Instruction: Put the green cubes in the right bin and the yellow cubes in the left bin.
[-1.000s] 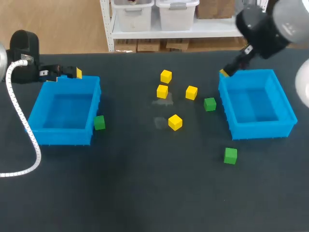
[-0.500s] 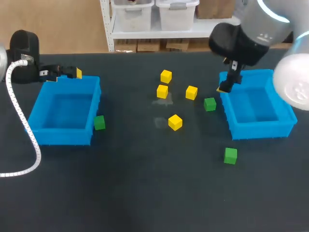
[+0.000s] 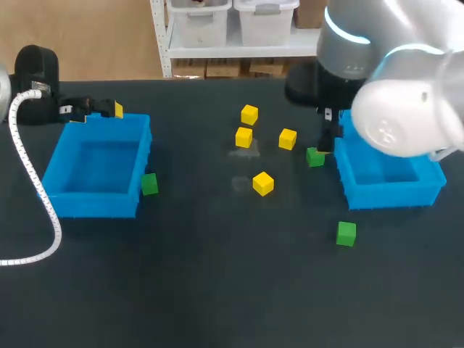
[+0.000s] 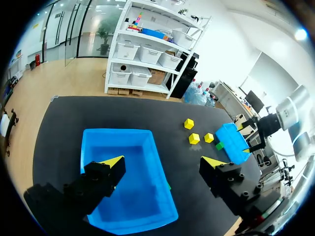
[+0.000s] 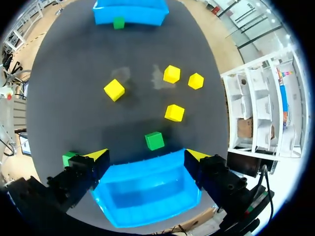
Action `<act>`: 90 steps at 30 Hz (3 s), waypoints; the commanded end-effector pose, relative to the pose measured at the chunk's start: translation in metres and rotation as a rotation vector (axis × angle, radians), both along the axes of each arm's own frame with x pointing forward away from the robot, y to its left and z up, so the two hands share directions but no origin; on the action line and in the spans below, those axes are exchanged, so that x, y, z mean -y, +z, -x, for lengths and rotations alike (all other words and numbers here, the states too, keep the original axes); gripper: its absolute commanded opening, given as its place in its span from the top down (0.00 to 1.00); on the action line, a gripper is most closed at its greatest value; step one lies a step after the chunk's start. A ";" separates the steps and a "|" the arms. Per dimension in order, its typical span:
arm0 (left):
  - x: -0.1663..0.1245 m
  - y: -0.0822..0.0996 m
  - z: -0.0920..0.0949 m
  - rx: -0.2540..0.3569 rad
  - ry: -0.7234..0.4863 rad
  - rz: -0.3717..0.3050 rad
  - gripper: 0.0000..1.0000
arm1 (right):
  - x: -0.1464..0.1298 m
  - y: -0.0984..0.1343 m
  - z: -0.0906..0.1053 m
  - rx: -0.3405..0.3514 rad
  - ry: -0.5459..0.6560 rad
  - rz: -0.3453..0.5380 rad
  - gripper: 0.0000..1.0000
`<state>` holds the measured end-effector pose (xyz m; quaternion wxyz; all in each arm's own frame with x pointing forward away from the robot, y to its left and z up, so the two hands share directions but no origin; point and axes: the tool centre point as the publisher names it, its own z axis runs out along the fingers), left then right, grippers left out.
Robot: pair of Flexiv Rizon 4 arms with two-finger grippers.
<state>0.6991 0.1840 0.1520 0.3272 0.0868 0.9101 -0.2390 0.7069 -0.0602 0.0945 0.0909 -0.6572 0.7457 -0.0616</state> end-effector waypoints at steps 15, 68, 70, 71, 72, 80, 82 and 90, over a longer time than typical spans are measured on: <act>-0.001 -0.001 0.000 0.005 -0.004 0.006 0.00 | -0.004 -0.063 -0.017 -0.010 -0.002 0.103 0.00; -0.001 -0.001 0.000 0.005 -0.004 0.006 0.00 | 0.017 0.023 -0.029 0.284 -0.251 -0.059 1.00; -0.001 -0.001 0.000 0.005 -0.004 0.006 0.00 | 0.033 0.026 -0.031 0.297 -0.326 -0.076 1.00; -0.001 -0.001 0.000 0.005 -0.004 0.006 0.00 | 0.040 0.026 -0.030 0.297 -0.361 -0.081 1.00; -0.001 -0.001 0.000 0.005 -0.004 0.006 0.00 | 0.044 0.025 -0.030 0.298 -0.379 -0.084 1.00; -0.001 -0.001 0.000 0.005 -0.004 0.006 0.00 | 0.093 -0.001 -0.016 0.260 -0.556 -0.075 1.00; -0.001 -0.001 0.000 0.005 -0.004 0.006 0.00 | 0.095 -0.005 -0.009 0.250 -0.560 -0.071 1.00; -0.001 -0.001 0.000 0.005 -0.004 0.006 0.00 | 0.095 0.005 0.014 0.238 -0.523 -0.072 0.00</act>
